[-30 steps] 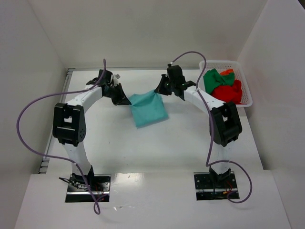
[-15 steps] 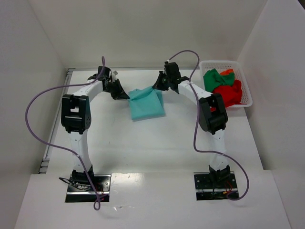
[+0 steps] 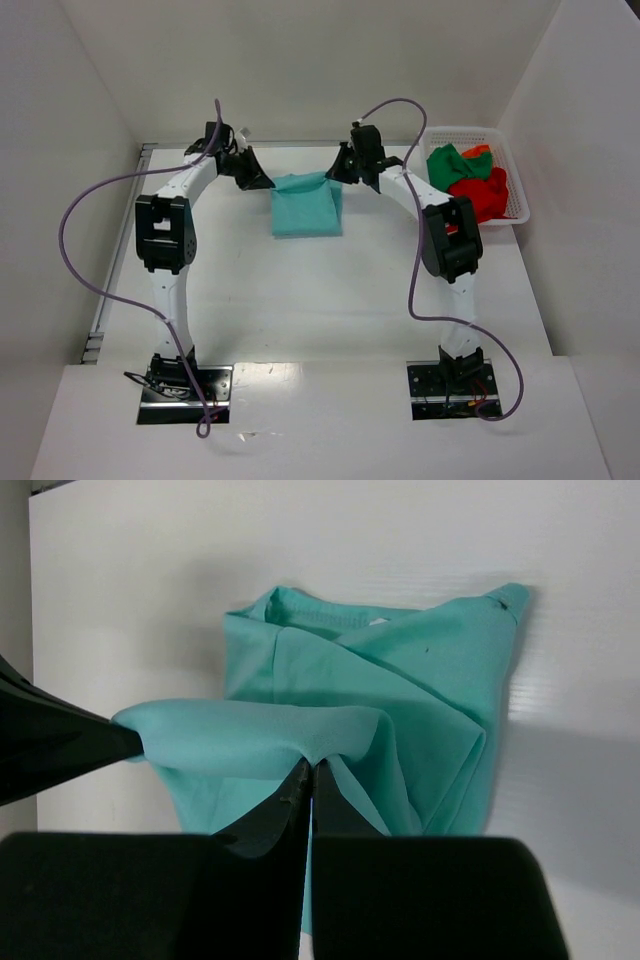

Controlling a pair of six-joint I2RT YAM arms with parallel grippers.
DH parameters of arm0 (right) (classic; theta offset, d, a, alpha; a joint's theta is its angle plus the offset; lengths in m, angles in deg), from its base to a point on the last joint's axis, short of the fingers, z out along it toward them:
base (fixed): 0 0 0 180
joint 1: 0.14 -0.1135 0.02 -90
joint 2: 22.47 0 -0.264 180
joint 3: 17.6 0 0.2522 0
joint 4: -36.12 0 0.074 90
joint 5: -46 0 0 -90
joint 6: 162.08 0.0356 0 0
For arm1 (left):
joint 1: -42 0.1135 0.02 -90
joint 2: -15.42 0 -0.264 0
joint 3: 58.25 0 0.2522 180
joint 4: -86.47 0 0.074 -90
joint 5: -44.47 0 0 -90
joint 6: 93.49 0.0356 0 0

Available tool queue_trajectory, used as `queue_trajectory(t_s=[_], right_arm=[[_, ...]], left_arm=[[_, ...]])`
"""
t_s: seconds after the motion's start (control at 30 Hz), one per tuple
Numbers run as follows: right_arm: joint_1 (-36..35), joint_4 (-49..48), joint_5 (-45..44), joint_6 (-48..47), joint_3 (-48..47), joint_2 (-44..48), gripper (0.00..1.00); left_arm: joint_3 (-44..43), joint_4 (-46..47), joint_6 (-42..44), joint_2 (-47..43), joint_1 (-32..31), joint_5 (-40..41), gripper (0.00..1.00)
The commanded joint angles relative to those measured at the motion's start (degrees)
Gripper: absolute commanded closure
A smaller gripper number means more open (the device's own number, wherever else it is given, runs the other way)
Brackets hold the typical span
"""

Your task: Fold and stack the t-shirts

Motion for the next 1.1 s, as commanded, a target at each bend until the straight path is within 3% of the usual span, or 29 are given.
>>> queue_trajectory(t_s=[0.0, 0.43, 0.87, 1.07], right_arm=[[0.47, -2.63, -3.03, -1.02, 2.01, 5.91, 0.99], [2.05, -3.78, -7.43, -0.49, 5.10, 9.17, 0.99], [2.58, -5.88, -11.29, 0.56, 11.86, 15.58, 0.99], [3.11, -5.88, -12.61, 0.56, 12.39, 15.06, 0.99]], left_arm=[[-5.08, -1.16, 2.60, 1.81, 0.50, -1.66, 0.96], [-18.62, -5.11, 6.37, 8.31, -0.02, 0.00, 0.96], [-43.57, -13.37, 9.37, 20.00, -2.23, -1.49, 0.95], [-45.43, -14.60, 9.37, 21.15, -2.23, 0.70, 0.95]])
